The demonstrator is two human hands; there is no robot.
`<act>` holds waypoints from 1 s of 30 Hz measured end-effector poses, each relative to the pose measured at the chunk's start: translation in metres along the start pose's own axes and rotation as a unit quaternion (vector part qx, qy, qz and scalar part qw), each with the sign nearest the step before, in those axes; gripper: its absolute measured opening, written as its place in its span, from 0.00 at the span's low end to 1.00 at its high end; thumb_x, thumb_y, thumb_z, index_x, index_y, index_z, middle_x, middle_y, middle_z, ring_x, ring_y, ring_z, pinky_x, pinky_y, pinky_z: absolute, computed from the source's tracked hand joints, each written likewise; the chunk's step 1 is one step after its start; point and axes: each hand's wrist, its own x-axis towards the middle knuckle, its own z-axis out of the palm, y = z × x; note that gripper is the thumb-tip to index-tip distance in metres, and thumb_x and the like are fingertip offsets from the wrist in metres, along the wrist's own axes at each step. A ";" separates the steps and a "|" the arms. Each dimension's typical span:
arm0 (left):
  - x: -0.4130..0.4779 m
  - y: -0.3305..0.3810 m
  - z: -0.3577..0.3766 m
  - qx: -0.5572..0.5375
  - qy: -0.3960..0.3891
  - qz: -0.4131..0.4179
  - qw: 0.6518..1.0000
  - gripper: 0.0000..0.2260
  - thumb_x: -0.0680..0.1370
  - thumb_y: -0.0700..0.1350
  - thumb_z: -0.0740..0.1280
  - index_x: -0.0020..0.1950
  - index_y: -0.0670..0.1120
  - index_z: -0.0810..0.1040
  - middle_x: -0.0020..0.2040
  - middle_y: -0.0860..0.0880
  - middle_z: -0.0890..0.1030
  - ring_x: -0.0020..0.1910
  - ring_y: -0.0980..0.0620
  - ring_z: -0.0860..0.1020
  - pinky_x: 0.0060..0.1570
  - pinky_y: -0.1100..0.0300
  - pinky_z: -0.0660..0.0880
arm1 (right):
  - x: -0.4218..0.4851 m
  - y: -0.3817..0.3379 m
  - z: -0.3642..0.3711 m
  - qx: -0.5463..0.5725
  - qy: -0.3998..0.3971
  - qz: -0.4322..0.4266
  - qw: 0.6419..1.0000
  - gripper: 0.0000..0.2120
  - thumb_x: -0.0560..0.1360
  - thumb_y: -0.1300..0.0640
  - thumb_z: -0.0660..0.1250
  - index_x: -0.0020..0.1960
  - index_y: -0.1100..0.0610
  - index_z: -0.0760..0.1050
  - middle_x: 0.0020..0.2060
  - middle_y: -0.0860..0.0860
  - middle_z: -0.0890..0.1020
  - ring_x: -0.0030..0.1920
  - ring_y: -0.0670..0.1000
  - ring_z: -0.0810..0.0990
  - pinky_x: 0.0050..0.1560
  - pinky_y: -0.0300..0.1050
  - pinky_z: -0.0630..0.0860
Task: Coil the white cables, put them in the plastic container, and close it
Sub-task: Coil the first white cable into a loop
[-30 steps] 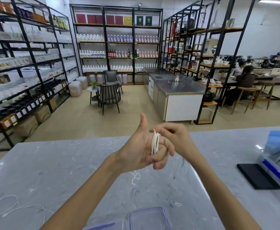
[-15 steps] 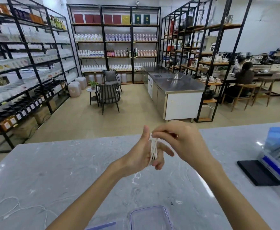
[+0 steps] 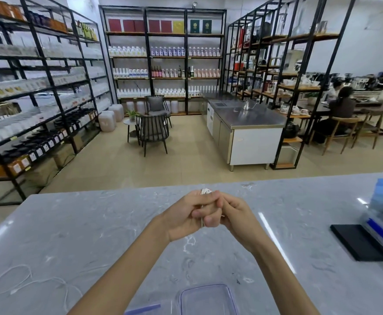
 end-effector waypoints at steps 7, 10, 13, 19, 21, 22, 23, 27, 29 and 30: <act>0.002 -0.004 -0.003 0.024 -0.022 -0.010 0.999 0.11 0.82 0.42 0.60 0.41 0.41 0.75 0.20 0.53 0.63 0.28 0.54 0.72 0.36 0.61 0.70 | -0.009 -0.001 -0.005 0.018 -0.030 0.020 0.999 0.11 0.79 0.56 0.64 0.52 0.59 0.83 0.50 0.60 0.86 0.58 0.56 0.83 0.54 0.43 0.79; 0.004 -0.002 -0.001 0.074 -0.013 -0.027 0.997 0.11 0.82 0.42 0.61 0.41 0.41 0.74 0.21 0.53 0.65 0.30 0.52 0.74 0.39 0.60 0.70 | -0.012 -0.003 -0.004 0.000 -0.003 0.009 1.000 0.12 0.80 0.57 0.62 0.48 0.58 0.84 0.45 0.61 0.87 0.51 0.56 0.85 0.52 0.43 0.79; 0.005 0.004 -0.002 0.111 -0.009 -0.040 0.993 0.11 0.82 0.43 0.62 0.41 0.40 0.75 0.21 0.52 0.69 0.32 0.51 0.76 0.45 0.53 0.71 | -0.011 -0.005 -0.005 -0.019 0.031 -0.015 0.999 0.12 0.81 0.62 0.60 0.50 0.60 0.83 0.40 0.64 0.85 0.43 0.55 0.85 0.51 0.45 0.80; 0.004 0.016 -0.007 0.190 0.015 -0.048 0.980 0.19 0.80 0.44 0.66 0.37 0.30 0.75 0.28 0.44 0.76 0.38 0.48 0.80 0.52 0.53 0.78 | -0.006 -0.009 0.005 -0.097 0.090 -0.078 0.988 0.14 0.80 0.64 0.61 0.45 0.57 0.84 0.28 0.54 0.83 0.30 0.45 0.79 0.36 0.35 0.77; 0.002 0.017 -0.010 0.185 0.040 -0.048 0.981 0.22 0.80 0.48 0.67 0.38 0.28 0.75 0.26 0.48 0.78 0.39 0.49 0.81 0.48 0.57 0.78 | -0.005 -0.008 0.010 -0.131 0.106 -0.095 0.981 0.14 0.80 0.65 0.61 0.42 0.58 0.83 0.30 0.56 0.83 0.33 0.44 0.81 0.36 0.32 0.76; 0.000 0.017 -0.011 0.183 0.059 -0.047 0.980 0.22 0.79 0.50 0.68 0.37 0.31 0.76 0.25 0.48 0.77 0.39 0.49 0.82 0.47 0.58 0.78 | -0.004 -0.007 0.012 -0.144 0.110 -0.098 0.979 0.14 0.80 0.64 0.60 0.42 0.59 0.83 0.31 0.57 0.83 0.33 0.44 0.81 0.37 0.32 0.75; 0.000 0.016 -0.011 0.181 0.081 -0.046 0.979 0.22 0.78 0.53 0.69 0.35 0.36 0.76 0.23 0.47 0.75 0.38 0.48 0.82 0.46 0.59 0.78 | -0.003 -0.006 0.014 -0.152 0.108 -0.098 0.978 0.15 0.80 0.64 0.60 0.41 0.60 0.82 0.32 0.60 0.83 0.33 0.45 0.80 0.37 0.32 0.75; -0.002 0.008 -0.012 0.209 0.143 -0.046 0.966 0.26 0.75 0.63 0.68 0.28 0.43 0.73 0.19 0.48 0.69 0.35 0.47 0.82 0.43 0.59 0.79 | 0.004 -0.001 0.015 -0.157 0.048 -0.055 0.985 0.17 0.82 0.62 0.56 0.37 0.58 0.74 0.37 0.71 0.79 0.35 0.52 0.77 0.42 0.46 0.78; -0.002 0.006 -0.016 0.212 0.139 -0.062 0.965 0.28 0.75 0.63 0.67 0.27 0.43 0.71 0.18 0.49 0.68 0.36 0.47 0.82 0.43 0.59 0.79 | 0.006 0.004 0.014 -0.180 0.014 -0.020 0.983 0.15 0.84 0.60 0.52 0.41 0.61 0.72 0.40 0.70 0.80 0.36 0.53 0.75 0.48 0.56 0.77; -0.002 0.005 -0.017 0.208 0.136 -0.072 0.966 0.27 0.76 0.62 0.67 0.26 0.43 0.71 0.18 0.49 0.68 0.36 0.47 0.82 0.44 0.59 0.79 | 0.006 0.006 0.014 -0.199 0.005 -0.010 0.980 0.15 0.84 0.60 0.51 0.43 0.63 0.71 0.39 0.67 0.81 0.37 0.51 0.74 0.48 0.54 0.77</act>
